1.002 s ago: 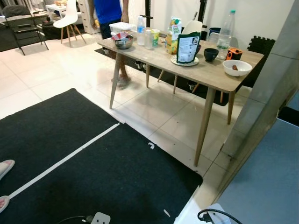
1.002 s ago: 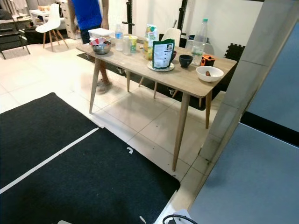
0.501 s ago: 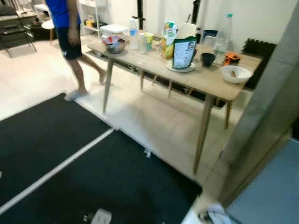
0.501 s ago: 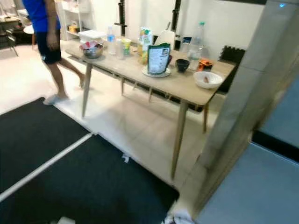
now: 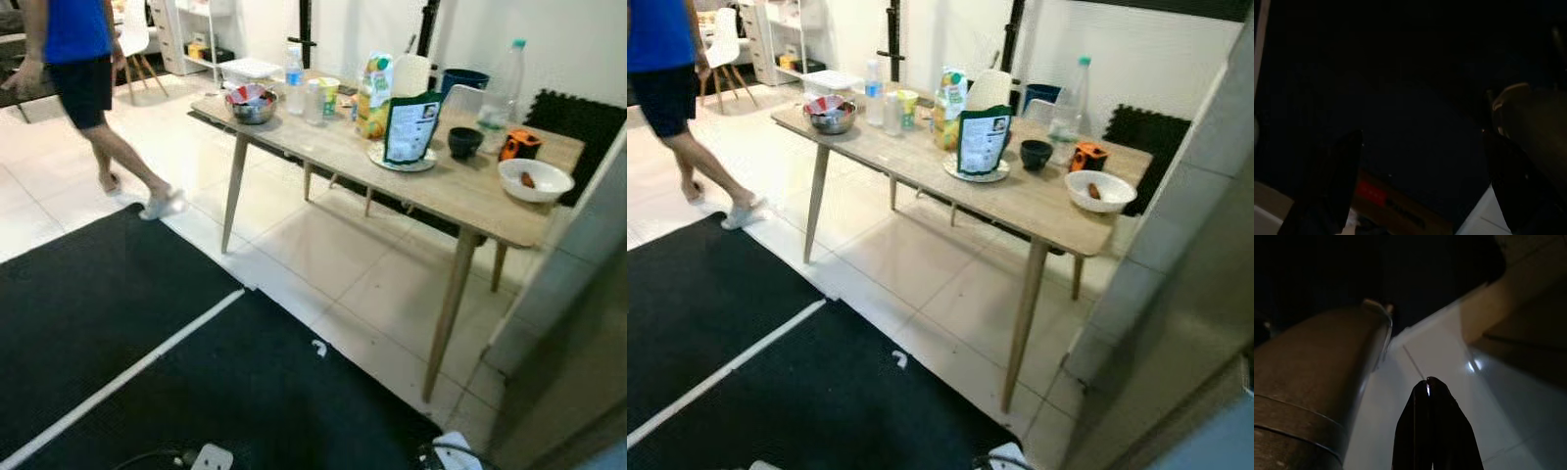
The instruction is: Restocking fridge
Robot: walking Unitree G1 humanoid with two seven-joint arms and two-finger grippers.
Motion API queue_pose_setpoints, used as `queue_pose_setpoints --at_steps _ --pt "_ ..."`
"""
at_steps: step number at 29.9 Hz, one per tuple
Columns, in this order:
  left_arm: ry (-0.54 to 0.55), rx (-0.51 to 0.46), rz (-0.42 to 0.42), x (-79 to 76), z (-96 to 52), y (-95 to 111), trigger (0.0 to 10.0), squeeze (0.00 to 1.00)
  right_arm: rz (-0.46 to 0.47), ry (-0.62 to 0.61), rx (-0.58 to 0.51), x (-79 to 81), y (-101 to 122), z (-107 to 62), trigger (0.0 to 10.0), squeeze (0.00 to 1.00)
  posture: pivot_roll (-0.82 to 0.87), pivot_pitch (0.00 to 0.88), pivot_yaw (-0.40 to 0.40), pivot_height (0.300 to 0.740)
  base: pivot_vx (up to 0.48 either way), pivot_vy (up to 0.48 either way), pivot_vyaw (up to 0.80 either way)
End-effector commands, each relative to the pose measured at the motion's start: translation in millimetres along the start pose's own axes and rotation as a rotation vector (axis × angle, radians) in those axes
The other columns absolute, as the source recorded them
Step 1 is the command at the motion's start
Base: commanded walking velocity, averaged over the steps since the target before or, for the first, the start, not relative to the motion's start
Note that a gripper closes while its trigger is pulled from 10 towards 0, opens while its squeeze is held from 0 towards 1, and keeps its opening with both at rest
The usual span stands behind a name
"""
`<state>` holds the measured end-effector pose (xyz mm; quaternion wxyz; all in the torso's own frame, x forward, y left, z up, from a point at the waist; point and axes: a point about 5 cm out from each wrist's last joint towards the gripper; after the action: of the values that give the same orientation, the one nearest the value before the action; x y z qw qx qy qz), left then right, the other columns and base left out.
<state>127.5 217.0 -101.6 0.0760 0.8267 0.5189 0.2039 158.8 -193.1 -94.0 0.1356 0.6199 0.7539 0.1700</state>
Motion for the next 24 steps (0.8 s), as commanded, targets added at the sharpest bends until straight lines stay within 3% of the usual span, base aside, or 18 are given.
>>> queue_pose_setpoints --at_steps 1,24 --pt "-0.006 0.007 0.003 -1.4 -0.4 -2.7 10.0 0.0 0.007 -0.004 -0.003 -0.5 0.5 0.0 10.0 0.0 -0.03 0.0 -0.028 0.74 0.394 0.0 0.0" --pt "-0.007 0.005 0.01 -0.5 -0.3 -2.0 10.0 0.0 0.018 -0.019 0.01 0.5 -2.8 0.2 10.0 0.0 -0.03 0.0 -0.024 0.74 0.397 0.0 0.0"
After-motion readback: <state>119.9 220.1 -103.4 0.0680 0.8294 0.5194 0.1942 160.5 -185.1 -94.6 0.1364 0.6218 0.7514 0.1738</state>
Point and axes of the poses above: a point about 5 cm out from each wrist's last joint towards the gripper, its own z axis pointing out of the wrist towards the gripper, its own y axis along the axis of the wrist's last joint, x = y × z, and after that the axes turned 8 degrees about z, right-handed
